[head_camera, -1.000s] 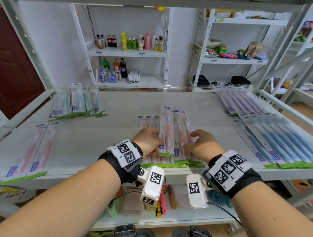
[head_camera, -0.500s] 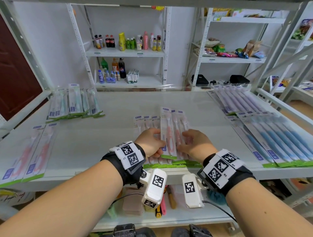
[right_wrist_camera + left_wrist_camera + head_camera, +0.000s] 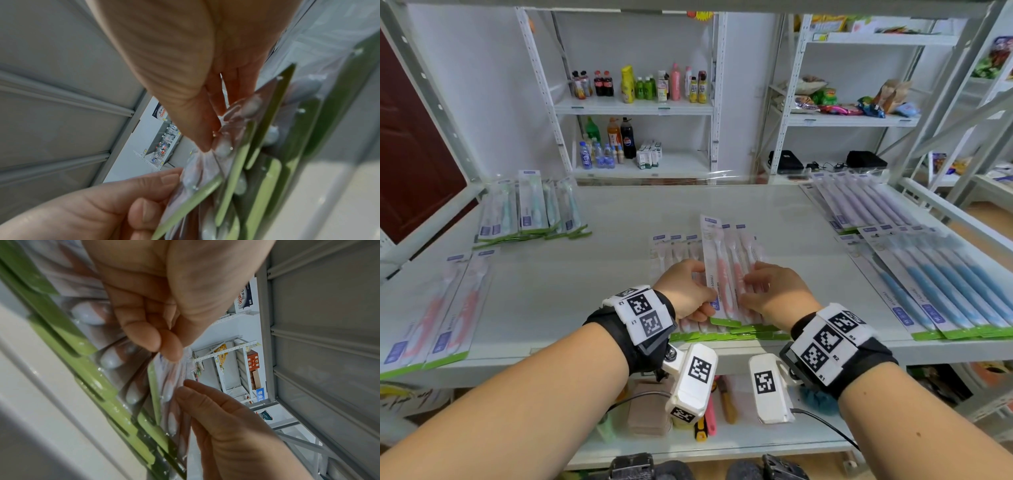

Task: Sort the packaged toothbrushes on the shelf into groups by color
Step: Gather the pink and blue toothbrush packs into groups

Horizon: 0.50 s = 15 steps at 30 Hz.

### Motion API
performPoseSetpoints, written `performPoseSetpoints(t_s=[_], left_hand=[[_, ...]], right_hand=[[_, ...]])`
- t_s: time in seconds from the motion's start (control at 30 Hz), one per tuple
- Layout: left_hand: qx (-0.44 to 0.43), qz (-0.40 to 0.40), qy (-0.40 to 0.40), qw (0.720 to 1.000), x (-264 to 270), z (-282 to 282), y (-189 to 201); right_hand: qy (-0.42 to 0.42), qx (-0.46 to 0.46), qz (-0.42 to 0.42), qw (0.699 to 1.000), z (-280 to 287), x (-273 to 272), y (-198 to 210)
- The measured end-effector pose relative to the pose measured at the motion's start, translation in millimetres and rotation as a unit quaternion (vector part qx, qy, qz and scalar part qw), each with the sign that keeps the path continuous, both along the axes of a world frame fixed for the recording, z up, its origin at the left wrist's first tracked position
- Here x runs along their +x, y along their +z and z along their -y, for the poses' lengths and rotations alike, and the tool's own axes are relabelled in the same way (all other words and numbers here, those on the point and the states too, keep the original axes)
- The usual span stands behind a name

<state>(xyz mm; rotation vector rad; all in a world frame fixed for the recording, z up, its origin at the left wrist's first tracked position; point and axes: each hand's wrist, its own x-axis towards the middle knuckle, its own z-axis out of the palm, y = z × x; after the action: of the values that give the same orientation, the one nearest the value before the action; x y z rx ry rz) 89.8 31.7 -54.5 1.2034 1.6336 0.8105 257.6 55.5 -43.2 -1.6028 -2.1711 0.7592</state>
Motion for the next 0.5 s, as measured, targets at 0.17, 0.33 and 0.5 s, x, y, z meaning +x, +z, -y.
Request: performPoseSetpoints(t_s=[0.17,0.33,0.5], left_hand=[[0.005,-0.048,-0.014,0.999,-0.4,-0.4,3.8],[-0.001,-0.084,-0.039,0.996,0.3,0.4,7.3],[-0.013,-0.119,-0.071,0.990,0.6,1.4,9.5]], right_hand=[[-0.006,0.000,-0.013,1.000,1.7,1.5,-1.5],[-0.014,-0.001,-0.023,1.000,1.8,0.8,-2.7],[-0.019,-0.006,-0.026,0.999,1.7,0.1,-2.5]])
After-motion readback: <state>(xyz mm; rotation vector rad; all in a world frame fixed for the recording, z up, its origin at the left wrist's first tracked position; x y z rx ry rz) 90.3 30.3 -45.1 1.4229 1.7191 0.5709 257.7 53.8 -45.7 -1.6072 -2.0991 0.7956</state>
